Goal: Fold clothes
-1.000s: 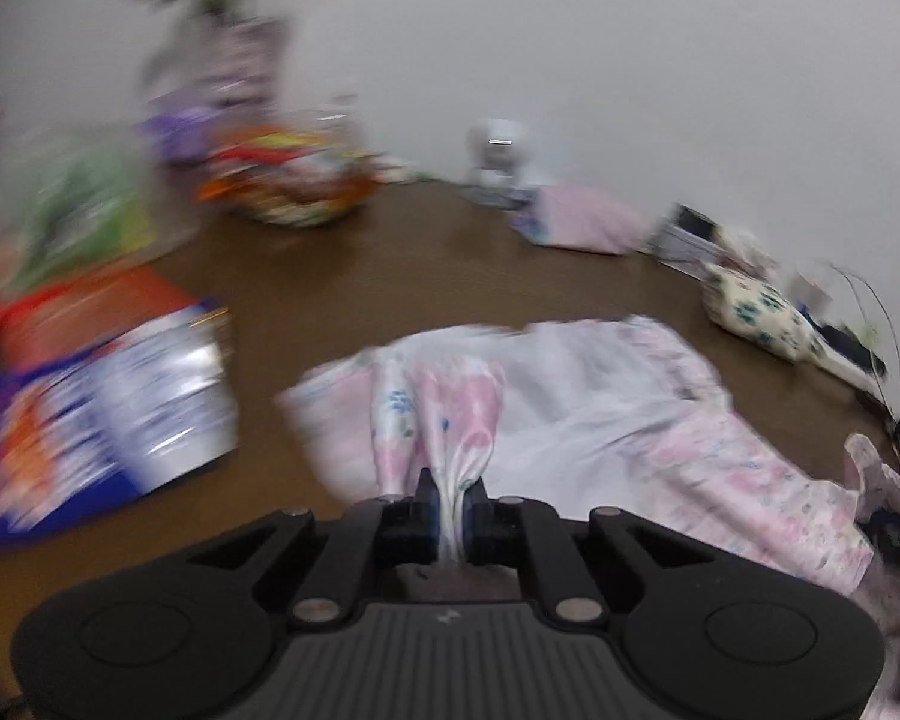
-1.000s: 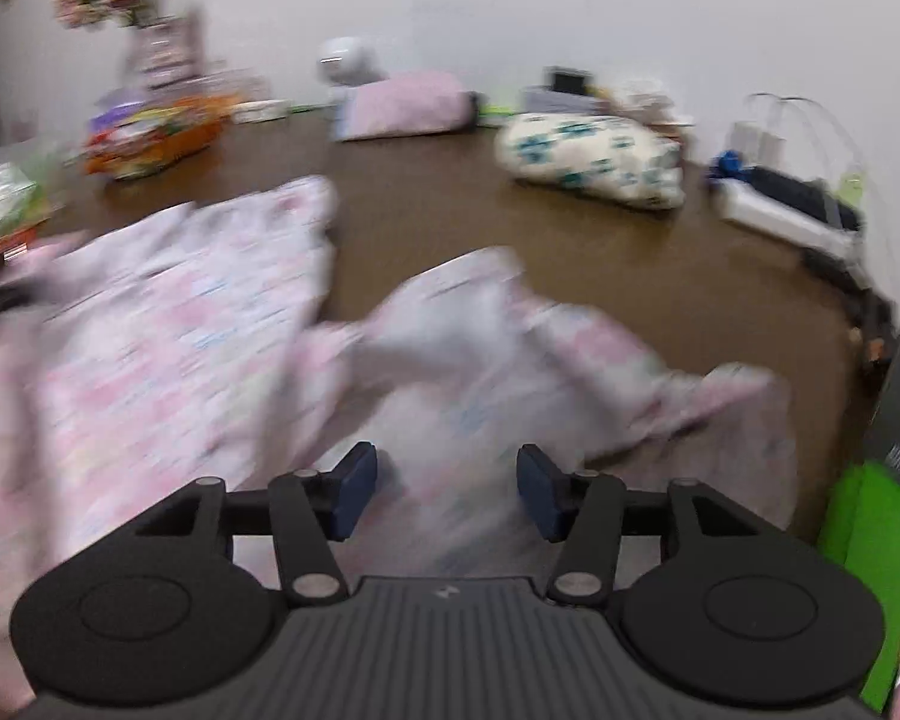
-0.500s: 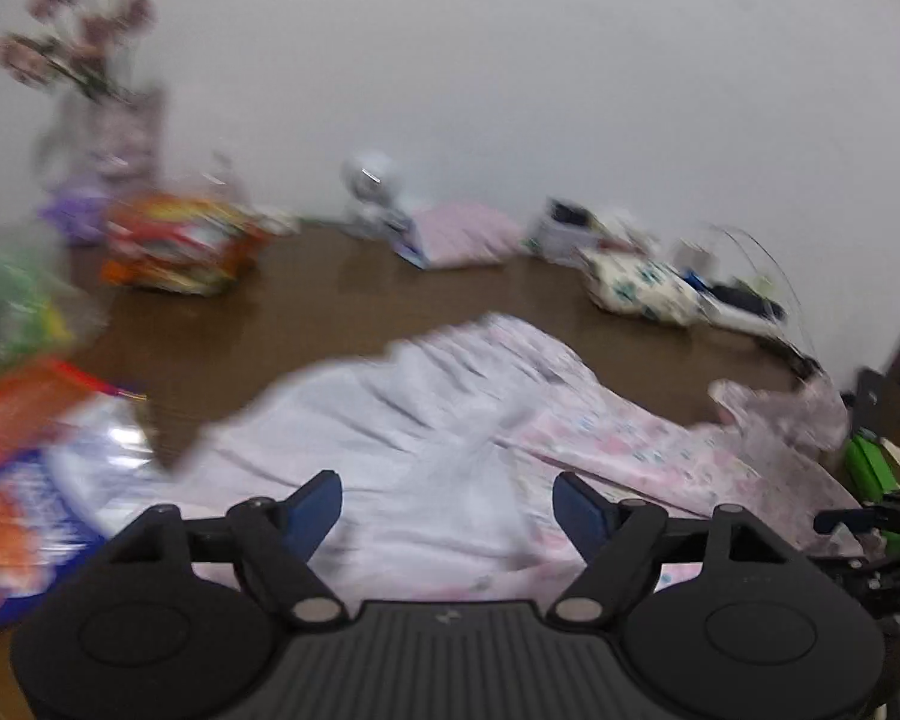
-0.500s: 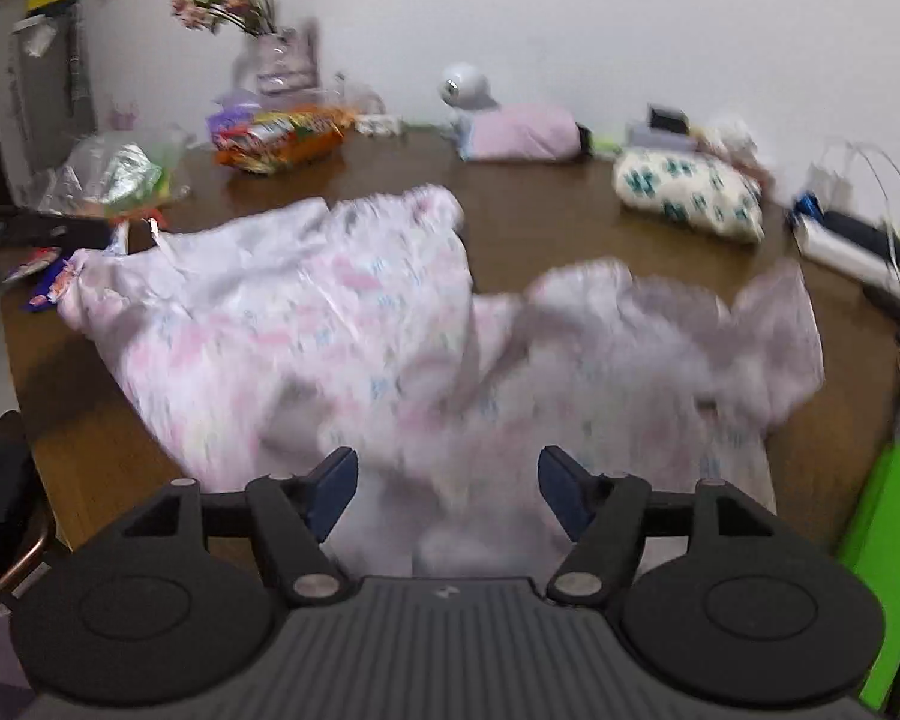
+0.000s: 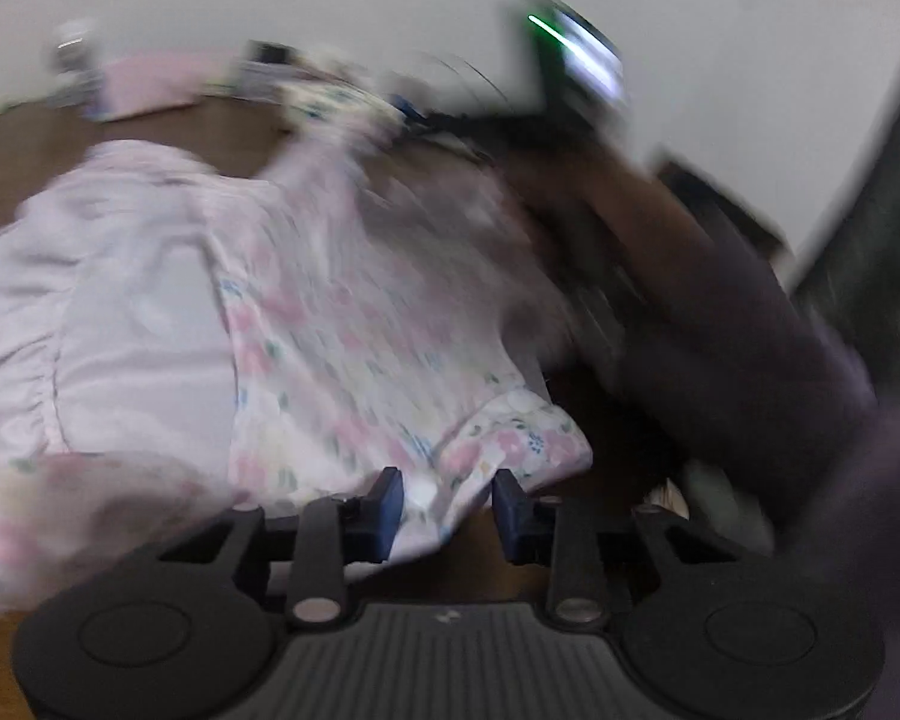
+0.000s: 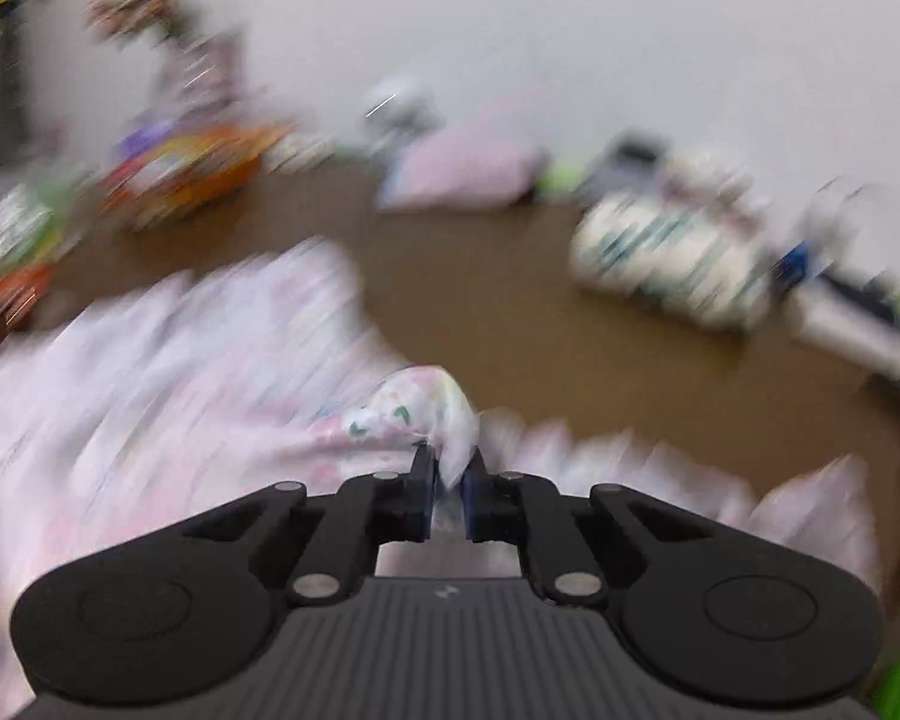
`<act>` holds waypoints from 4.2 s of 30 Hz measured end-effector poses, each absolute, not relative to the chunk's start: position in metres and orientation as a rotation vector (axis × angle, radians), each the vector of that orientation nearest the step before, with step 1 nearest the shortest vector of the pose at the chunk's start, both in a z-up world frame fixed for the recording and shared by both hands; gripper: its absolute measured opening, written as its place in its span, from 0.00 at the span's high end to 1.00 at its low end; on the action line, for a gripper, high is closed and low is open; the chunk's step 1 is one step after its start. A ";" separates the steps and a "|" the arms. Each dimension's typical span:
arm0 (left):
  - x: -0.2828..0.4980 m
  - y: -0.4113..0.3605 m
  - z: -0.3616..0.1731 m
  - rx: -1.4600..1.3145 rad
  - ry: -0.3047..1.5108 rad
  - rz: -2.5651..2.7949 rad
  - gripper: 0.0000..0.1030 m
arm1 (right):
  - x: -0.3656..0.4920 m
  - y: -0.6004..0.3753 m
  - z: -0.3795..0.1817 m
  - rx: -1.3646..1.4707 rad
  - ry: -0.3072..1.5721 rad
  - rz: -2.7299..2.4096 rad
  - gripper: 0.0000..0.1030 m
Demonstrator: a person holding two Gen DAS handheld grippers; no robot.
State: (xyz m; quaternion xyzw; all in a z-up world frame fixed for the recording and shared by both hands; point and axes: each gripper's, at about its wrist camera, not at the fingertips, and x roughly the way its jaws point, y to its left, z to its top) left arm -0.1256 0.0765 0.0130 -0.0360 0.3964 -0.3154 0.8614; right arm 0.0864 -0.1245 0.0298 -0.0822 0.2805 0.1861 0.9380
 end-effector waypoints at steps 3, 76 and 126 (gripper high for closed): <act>-0.141 0.076 0.017 -0.053 0.827 -0.689 0.63 | 0.112 -0.131 0.041 -0.138 0.568 0.294 0.48; 0.129 0.140 0.016 -0.011 0.759 0.166 0.71 | 0.108 -0.227 0.021 -0.012 0.704 0.022 0.60; -0.200 0.175 0.002 0.384 0.644 -0.461 0.54 | -0.144 -0.170 0.003 -0.360 0.565 0.964 0.81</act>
